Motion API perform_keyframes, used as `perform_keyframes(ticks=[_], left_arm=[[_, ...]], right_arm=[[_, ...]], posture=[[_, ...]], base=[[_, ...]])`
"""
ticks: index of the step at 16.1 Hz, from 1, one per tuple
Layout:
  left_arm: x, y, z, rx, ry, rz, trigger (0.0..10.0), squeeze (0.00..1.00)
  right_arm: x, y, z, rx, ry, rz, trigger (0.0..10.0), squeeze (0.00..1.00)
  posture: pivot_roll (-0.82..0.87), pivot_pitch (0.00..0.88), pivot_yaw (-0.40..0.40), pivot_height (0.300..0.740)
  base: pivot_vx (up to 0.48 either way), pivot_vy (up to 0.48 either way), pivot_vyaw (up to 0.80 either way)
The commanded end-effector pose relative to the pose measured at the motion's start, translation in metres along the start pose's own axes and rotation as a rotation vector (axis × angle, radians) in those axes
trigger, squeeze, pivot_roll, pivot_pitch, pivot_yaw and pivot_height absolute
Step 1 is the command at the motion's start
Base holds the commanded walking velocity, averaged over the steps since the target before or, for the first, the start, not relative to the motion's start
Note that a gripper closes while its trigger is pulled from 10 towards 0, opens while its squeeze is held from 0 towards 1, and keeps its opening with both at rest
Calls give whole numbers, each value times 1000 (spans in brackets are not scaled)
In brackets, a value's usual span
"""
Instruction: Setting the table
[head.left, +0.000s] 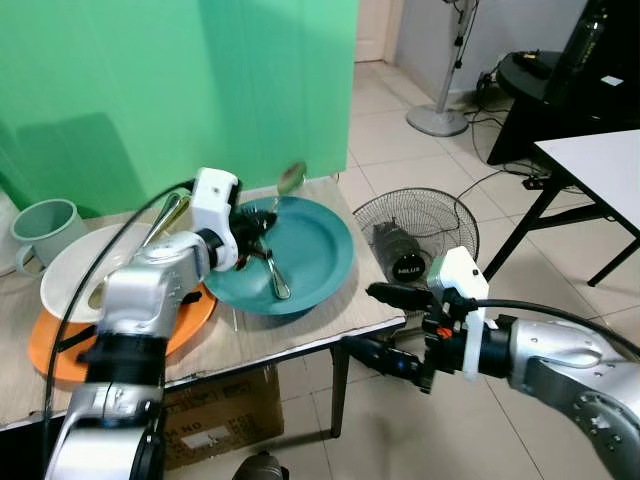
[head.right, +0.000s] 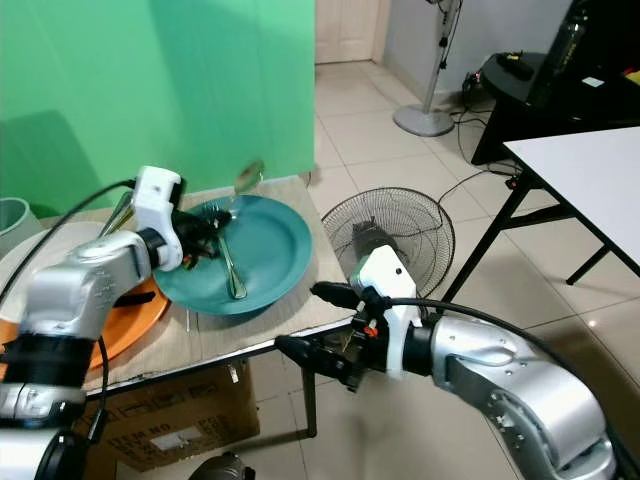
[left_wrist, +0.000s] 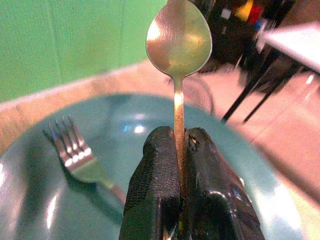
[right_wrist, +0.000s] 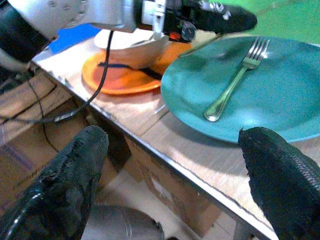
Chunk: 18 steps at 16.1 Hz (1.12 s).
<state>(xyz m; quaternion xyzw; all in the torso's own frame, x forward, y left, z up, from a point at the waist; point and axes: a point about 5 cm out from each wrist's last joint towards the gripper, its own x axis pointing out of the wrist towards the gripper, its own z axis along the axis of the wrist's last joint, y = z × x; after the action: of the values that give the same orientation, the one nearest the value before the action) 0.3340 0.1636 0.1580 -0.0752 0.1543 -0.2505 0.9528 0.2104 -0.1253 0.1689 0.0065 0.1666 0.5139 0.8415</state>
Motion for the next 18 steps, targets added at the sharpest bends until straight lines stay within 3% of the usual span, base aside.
perform_keyframes(ticks=[1, 2, 3, 5, 7, 8, 9, 12, 14, 18], left_arm=[[-7, -5, 12, -27, -74, -20, 0, 0], [-21, -13, 14, -47, -143, -37, 0, 0], [-23, -14, 14, -48, -149, -36, 0, 0], [-40, -22, 9, -85, -203, -59, 0, 0], [-48, -32, 8, -53, -244, -69, 0, 0], [-50, -46, 8, 48, -280, -53, 2000, 0], [-50, -55, 5, 121, -298, -15, 10000, 0], [-47, -73, -10, 188, -289, 64, 10000, 0], [-45, -65, -16, 179, -299, 195, 10000, 0], [-41, -67, -14, 228, -331, 229, 10000, 0]], right_arm=[[-1, 0, 4, -7, -35, -35, 10000, 0], [3, -4, 1, 1, -85, -147, 10000, 0], [4, -5, 1, 3, -93, -175, 10000, 0], [6, -11, -6, 26, -140, -360, 10000, 0], [4, -13, -8, 38, -183, -437, 10000, 0], [3, -20, -10, 38, -203, -549, 10000, 0], [1, -26, -14, 29, -192, -654, 10000, 0], [-7, -28, -15, 68, -246, -795, 10000, 0], [-9, -33, -17, 81, -239, -853, 10000, 0], [-13, -34, -16, 92, -251, -885, 10000, 0]], posture=[[95, 0, 29, 727], [114, 0, 18, 727], [114, 0, 18, 727], [128, 0, 6, 727], [133, 0, 3, 727], [132, 0, 12, 727], [131, 0, 18, 727], [126, 0, 6, 727], [108, 0, 23, 727], [104, 0, 16, 727]], base=[[0, 0, 0], [0, 0, 0], [0, 0, 0], [0, 0, 0], [0, 0, 0], [0, 0, 0], [0, 0, -800], [0, 0, -800], [0, 0, -800], [0, 0, -800]])
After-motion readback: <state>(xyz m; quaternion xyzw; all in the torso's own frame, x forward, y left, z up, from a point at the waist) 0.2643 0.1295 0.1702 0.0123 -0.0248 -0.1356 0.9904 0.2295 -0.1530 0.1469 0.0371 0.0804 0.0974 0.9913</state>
